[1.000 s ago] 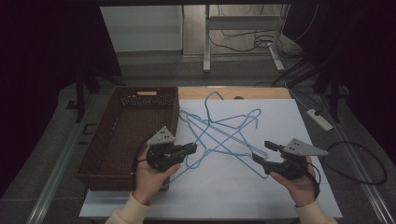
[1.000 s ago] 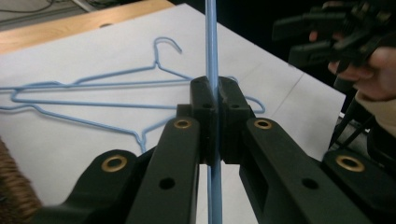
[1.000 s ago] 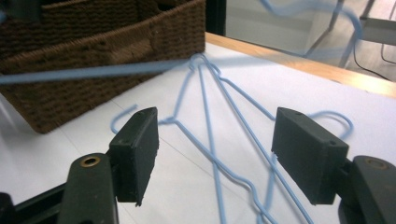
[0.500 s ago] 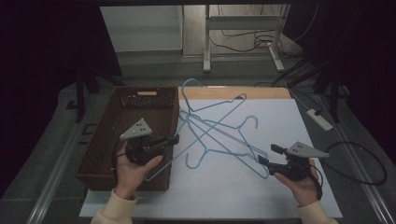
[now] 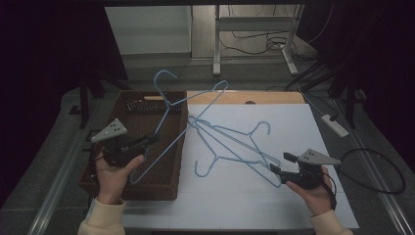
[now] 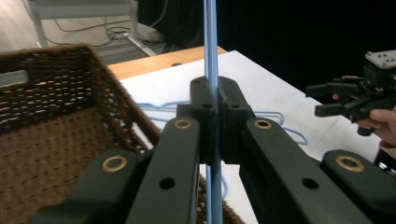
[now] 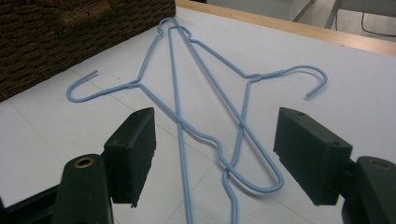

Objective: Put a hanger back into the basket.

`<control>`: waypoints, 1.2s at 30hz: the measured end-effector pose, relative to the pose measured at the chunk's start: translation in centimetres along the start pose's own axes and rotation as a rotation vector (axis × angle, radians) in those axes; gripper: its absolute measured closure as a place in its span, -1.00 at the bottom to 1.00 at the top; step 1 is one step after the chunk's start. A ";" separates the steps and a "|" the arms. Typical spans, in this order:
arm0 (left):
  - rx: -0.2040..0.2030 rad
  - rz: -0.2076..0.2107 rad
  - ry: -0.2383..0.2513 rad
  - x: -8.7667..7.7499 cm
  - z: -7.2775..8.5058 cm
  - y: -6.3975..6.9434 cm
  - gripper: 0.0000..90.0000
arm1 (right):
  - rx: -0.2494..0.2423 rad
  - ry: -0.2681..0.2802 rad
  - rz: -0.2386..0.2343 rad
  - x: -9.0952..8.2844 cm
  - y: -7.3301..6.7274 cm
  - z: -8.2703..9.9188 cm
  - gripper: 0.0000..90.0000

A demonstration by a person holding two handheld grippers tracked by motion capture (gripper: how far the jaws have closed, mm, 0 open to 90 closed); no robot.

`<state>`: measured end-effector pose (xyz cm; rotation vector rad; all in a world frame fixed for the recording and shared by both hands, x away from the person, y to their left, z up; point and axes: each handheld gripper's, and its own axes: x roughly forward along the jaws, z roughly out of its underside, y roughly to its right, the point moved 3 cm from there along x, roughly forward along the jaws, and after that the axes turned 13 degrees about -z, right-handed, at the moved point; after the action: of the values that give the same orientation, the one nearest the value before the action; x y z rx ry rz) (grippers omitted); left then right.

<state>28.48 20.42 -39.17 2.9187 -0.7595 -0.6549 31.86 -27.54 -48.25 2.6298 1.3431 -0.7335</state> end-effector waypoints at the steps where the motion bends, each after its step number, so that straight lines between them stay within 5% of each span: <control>1: -0.002 -0.006 0.004 -0.2 0.0 -0.3 0.94 | 0.000 -0.002 0.001 0.0 0.0 0.0 -0.33; 15: -0.035 -0.089 0.038 -2.3 0.4 -4.5 0.94 | -0.005 -0.014 0.014 0.2 0.2 0.2 -0.33; 30: -0.055 -0.109 -0.003 -2.5 1.7 -7.6 0.94 | -0.006 -0.019 0.014 0.3 0.1 0.3 -0.33; 36: -0.032 -0.140 -0.045 -2.5 1.7 -8.8 0.94 | -0.002 -0.015 0.019 0.1 0.3 0.3 -0.33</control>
<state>29.76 29.40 -41.10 2.9578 -0.5469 -0.7385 32.05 -27.68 -48.58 2.6268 1.3120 -0.7470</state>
